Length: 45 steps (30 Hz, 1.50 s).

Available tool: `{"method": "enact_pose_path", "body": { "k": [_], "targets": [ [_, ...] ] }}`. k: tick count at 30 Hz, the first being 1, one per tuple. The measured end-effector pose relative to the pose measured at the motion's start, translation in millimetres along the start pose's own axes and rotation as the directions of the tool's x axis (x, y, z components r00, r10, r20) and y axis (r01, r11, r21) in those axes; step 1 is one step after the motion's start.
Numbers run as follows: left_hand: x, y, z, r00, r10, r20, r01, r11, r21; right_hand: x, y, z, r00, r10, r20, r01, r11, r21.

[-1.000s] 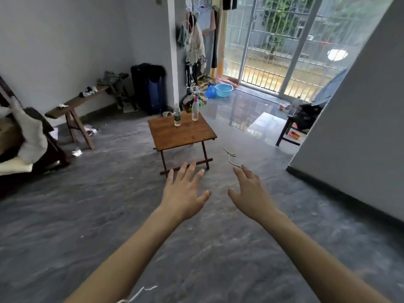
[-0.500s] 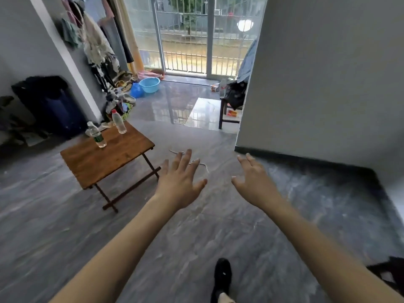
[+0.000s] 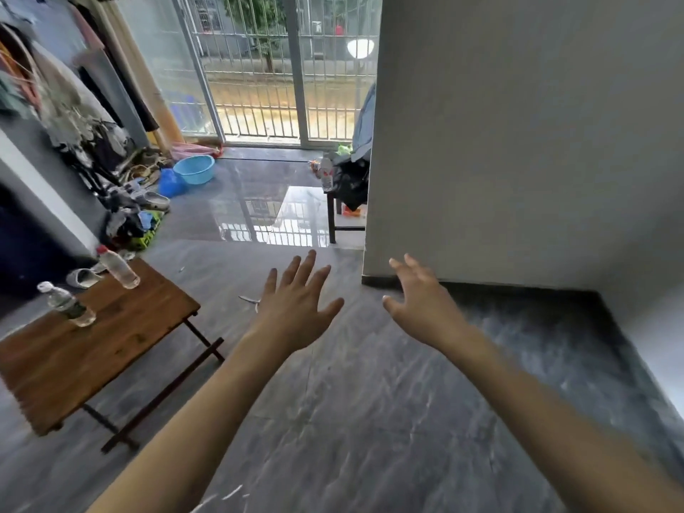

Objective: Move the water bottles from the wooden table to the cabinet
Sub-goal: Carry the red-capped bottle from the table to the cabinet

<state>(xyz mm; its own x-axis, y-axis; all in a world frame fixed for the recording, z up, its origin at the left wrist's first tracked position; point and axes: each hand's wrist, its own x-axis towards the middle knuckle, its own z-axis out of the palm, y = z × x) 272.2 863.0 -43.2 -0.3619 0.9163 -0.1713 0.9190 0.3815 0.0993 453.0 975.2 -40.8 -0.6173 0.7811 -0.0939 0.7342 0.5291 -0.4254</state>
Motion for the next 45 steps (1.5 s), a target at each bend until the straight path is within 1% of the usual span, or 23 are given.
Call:
{"method": "enact_pose_path", "body": {
  "k": [5, 10, 17, 22, 29, 35, 40, 45],
  "targets": [
    [58.8, -11.3, -6.7, 1.000, -0.009, -0.001, 0.009, 1.000, 0.013, 61.3, 2.4, -3.1, 1.000, -0.009, 0.002, 0.009, 1.000, 0.019],
    [134.2, -36.0, -9.7, 1.000, -0.005, -0.007, 0.005, 0.999, 0.037, 133.2, 1.7, 0.6, 0.997, 0.004, 0.077, -0.005, 1.000, 0.013],
    [250.0, -87.8, -40.9, 0.996, 0.011, -0.092, -0.007, 0.999, 0.040, 256.7, -17.0, -10.0, 0.996, 0.033, 0.078, -0.032, 0.999, -0.006],
    [332.2, -128.4, -66.2, 0.994, -0.002, -0.107, 0.007, 0.999, 0.040, 351.7, -36.1, -19.8, 0.998, 0.020, 0.062, -0.018, 0.999, -0.042],
    [415.5, -156.6, -73.8, 0.999, 0.016, -0.040, -0.014, 0.999, 0.040, 443.4, -48.5, -24.6, 0.998, 0.043, 0.053, -0.041, 0.998, -0.039],
    [490.0, -165.6, -69.2, 1.000, 0.014, -0.018, -0.014, 1.000, 0.024, 517.0, -35.8, -25.2, 0.997, 0.035, 0.066, -0.033, 0.999, -0.030],
    [562.3, -164.4, -73.2, 0.999, -0.034, -0.016, 0.034, 0.999, 0.010, 591.4, -15.1, -30.3, 0.996, -0.001, 0.091, 0.004, 0.999, -0.036],
    [635.9, -162.8, -87.2, 0.992, -0.129, 0.007, 0.129, 0.991, -0.018, 680.2, -2.2, -38.4, 0.983, -0.080, 0.162, 0.088, 0.995, -0.038]
  ]
}}
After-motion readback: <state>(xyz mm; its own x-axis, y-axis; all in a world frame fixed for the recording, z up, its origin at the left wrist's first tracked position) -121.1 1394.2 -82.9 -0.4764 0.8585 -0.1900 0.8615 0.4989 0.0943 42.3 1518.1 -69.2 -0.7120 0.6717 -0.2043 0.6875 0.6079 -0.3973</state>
